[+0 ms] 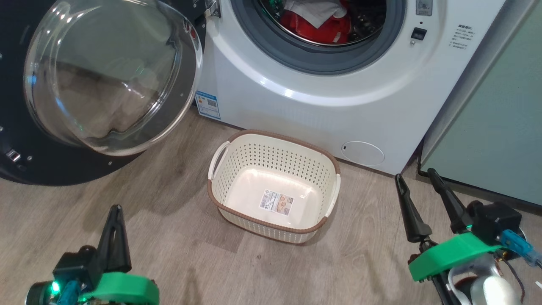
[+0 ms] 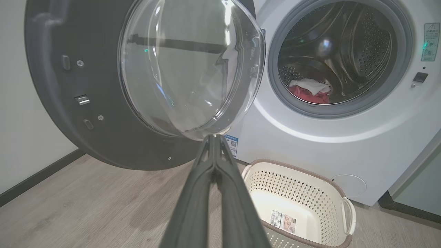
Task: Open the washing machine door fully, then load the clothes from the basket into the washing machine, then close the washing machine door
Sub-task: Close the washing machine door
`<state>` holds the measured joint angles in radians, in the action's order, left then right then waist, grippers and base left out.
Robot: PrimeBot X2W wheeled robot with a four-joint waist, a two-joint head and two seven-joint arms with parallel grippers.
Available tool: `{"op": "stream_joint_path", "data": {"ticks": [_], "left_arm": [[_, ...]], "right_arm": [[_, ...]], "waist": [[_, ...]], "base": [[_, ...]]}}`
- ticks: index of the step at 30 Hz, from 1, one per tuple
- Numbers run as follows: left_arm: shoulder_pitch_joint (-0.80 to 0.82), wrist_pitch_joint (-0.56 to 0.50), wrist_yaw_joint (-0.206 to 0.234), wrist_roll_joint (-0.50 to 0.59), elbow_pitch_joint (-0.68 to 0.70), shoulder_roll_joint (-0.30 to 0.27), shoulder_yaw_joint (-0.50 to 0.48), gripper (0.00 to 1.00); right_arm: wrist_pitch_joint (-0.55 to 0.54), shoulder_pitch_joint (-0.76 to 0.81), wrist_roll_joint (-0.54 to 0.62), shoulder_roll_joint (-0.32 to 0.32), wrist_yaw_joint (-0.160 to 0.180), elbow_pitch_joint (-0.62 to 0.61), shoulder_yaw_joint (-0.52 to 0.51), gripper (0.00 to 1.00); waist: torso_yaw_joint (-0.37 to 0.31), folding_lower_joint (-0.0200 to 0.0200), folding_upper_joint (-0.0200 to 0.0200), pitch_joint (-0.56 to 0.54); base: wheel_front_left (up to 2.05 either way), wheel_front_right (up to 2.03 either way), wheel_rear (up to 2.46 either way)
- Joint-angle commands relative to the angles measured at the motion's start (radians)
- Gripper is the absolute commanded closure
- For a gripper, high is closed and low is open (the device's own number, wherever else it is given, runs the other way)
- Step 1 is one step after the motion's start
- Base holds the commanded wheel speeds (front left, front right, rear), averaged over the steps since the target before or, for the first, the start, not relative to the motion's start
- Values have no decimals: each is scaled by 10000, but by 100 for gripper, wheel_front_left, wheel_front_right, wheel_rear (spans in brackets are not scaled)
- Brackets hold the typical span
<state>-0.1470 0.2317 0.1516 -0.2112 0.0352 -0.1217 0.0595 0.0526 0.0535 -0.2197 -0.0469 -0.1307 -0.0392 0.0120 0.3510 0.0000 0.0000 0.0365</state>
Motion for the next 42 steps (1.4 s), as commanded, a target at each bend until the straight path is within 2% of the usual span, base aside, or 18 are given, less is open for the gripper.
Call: {"op": "stream_joint_path", "data": {"ticks": [1,5,8,12,16,20,25,30,36,40,42], "left_arm": [[388,134,-27,-11,391,-153,-311,100],[433,169,-148,-168,611,-109,-261,100],[564,210,-402,-978,1022,159,-411,100],[875,252,-1108,-3217,1817,500,-951,100],[1423,163,-1810,-5882,2707,605,-1714,100],[2219,-188,-2095,-8059,3316,319,-3001,100],[3746,-675,-2142,-10266,2808,-795,-4824,100],[5463,-1344,-1848,-11739,867,-2371,-6105,100],[6998,-2272,-1598,-12600,-2336,-4053,-6618,100],[7546,-2670,-1736,-12779,-4132,-4772,-6663,100],[7850,-2734,-1783,-12992,-4909,-4898,-6795,100]], "right_arm": [[-40,-340,36,-33,0,-365,236,0],[-52,-353,42,-33,0,-385,239,0],[-64,-382,53,-33,0,-423,198,0],[-73,-424,56,-33,0,-469,146,0],[-78,-456,67,-33,0,-522,71,0],[-95,-499,76,-33,0,-570,65,0],[-142,-567,150,-33,0,-658,12,0],[-245,-676,255,-33,0,-781,49,0],[-340,-896,376,-33,0,-878,207,0],[-369,-950,419,-33,0,-913,236,0],[-388,-982,440,-33,0,-925,253,0]], "waist": [[-1,0,0,8],[-5,0,0,52],[8,0,0,127],[20,0,0,238],[76,0,0,360],[102,0,0,466],[155,0,0,618],[78,0,0,811],[-198,0,0,1109],[-345,0,0,1291],[-400,0,0,1379]], "base": [[0,0,0],[0,0,0],[0,0,0],[0,0,0],[0,0,0],[0,0,0],[0,0,0],[0,0,0],[0,0,0],[0,0,0],[0,0,0]]}}
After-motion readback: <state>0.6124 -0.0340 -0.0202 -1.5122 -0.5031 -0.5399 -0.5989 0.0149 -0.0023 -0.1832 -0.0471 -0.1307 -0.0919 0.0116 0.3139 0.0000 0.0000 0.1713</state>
